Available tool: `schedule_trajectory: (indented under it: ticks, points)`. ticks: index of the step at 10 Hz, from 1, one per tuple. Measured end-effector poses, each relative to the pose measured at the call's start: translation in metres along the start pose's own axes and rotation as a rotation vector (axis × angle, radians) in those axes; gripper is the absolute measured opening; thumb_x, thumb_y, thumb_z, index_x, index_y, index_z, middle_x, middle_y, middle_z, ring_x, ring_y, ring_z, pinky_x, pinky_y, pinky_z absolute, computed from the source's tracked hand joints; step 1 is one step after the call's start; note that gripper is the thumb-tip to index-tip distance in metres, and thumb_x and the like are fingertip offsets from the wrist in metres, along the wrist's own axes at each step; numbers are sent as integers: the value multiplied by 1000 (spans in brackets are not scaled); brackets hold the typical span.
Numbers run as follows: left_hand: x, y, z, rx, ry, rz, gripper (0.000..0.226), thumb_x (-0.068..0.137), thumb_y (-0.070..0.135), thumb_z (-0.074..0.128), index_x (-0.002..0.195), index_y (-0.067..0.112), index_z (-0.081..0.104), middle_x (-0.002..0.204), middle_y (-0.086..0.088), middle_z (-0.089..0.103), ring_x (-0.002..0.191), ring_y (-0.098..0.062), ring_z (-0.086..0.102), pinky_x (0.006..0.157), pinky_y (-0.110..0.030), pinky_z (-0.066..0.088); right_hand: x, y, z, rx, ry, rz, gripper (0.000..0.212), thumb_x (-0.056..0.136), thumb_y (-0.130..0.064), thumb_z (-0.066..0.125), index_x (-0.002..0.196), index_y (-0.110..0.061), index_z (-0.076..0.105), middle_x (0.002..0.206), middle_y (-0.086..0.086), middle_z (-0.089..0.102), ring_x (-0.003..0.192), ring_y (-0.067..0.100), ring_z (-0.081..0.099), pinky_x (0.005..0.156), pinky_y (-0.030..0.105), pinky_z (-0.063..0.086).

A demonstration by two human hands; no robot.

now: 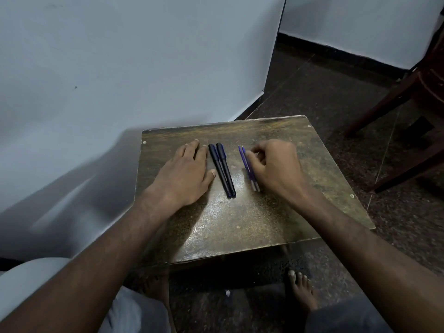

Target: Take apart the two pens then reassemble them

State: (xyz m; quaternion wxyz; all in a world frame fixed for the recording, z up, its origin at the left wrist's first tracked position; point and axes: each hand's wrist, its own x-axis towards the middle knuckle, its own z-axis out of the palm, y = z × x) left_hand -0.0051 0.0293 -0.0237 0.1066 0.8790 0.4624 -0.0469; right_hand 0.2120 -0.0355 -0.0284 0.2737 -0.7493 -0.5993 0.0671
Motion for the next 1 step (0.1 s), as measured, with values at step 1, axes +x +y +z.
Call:
schedule_trajectory:
  ticks: [1]
  points:
    - [-4, -2, 6, -15, 21, -16, 77, 114, 53, 28, 173, 10, 3, 182, -14, 0, 169, -32, 3, 136, -52, 14, 3, 15, -3, -100, 22, 1, 43, 110, -41, 50, 134, -13, 72, 120, 12, 72, 109, 27, 67, 91, 28, 53]
